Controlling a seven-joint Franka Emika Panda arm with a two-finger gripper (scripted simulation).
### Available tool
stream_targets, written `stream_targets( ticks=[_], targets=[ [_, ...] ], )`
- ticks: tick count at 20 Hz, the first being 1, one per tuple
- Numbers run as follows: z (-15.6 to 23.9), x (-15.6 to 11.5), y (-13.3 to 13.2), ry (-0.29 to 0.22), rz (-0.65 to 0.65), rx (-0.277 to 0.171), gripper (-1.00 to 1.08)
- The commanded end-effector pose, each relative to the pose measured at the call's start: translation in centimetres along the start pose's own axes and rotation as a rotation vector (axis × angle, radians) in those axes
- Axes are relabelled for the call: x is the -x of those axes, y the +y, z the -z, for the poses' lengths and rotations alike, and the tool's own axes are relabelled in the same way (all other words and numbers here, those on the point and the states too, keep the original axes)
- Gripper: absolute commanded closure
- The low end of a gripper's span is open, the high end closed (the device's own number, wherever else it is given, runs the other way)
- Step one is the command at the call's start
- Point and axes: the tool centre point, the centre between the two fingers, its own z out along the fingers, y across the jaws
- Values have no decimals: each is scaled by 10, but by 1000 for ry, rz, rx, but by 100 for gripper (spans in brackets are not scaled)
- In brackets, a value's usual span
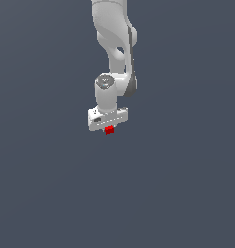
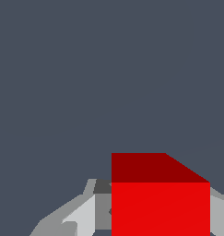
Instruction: Pick up the red cube and move it to a goal position.
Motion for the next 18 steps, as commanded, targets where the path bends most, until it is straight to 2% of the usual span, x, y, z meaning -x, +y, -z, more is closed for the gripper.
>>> stream_targets(
  ticks=[1,18],
  targets=[
    [19,-1,-2,1,0,1,108],
    [185,-6,-16,1,1,0,108]
  ],
)
